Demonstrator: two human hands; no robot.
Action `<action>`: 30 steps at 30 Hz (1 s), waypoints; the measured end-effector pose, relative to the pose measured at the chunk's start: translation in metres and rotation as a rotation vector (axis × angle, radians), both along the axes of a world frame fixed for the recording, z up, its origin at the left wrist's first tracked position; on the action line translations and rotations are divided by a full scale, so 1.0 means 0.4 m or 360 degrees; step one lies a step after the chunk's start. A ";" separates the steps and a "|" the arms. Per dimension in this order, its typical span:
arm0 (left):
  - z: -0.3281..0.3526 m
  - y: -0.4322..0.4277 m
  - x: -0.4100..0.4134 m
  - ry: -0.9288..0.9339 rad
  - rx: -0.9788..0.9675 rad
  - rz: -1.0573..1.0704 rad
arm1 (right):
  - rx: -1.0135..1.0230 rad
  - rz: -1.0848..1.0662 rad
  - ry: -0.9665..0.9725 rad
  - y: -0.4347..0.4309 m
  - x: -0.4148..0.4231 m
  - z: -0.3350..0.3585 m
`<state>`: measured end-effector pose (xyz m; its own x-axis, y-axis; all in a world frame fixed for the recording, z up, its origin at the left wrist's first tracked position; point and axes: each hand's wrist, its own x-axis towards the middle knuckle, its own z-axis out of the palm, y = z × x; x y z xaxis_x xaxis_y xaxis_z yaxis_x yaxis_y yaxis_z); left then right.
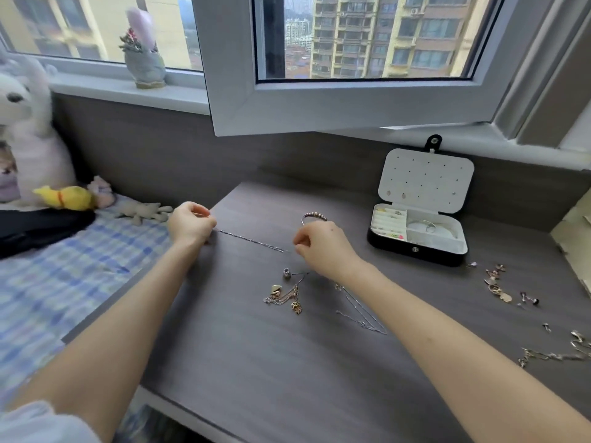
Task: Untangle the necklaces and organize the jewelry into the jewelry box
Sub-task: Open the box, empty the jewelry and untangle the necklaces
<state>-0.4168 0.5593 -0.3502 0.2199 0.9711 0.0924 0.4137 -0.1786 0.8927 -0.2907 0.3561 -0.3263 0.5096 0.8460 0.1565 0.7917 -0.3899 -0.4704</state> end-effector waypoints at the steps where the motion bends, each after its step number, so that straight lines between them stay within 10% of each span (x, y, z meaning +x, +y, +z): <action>1: -0.003 -0.001 0.003 0.0070 0.0038 -0.0003 | -0.0057 0.0016 -0.0012 0.004 0.001 -0.009; 16: 0.020 -0.069 0.062 0.0744 0.0633 -0.0188 | 0.0004 -0.0042 -0.0175 -0.115 0.049 0.041; 30: 0.095 -0.576 0.209 0.0479 0.0572 -0.1618 | -0.0392 -0.0405 0.0126 -0.603 0.167 0.083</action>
